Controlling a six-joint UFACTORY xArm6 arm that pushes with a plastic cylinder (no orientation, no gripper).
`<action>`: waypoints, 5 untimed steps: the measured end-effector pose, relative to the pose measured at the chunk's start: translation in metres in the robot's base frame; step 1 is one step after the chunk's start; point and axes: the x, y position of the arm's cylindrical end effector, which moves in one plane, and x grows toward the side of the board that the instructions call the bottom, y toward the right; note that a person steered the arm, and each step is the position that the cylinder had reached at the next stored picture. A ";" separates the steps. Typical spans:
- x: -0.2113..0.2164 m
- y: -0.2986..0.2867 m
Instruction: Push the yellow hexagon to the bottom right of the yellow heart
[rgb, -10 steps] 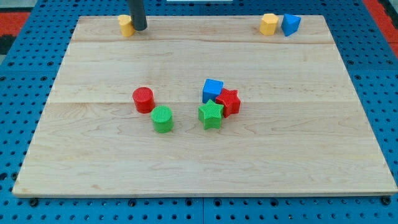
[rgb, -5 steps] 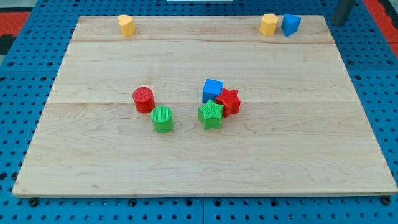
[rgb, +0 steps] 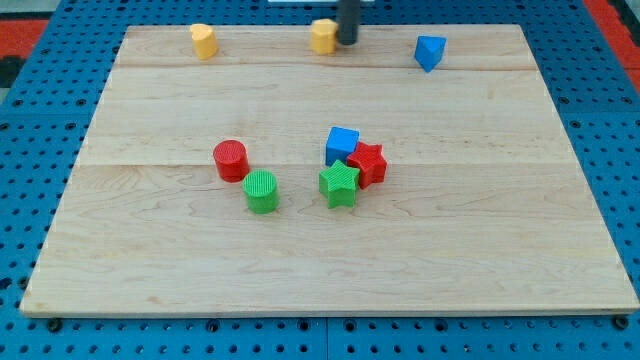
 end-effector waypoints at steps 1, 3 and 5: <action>-0.006 -0.020; -0.018 -0.089; 0.012 -0.037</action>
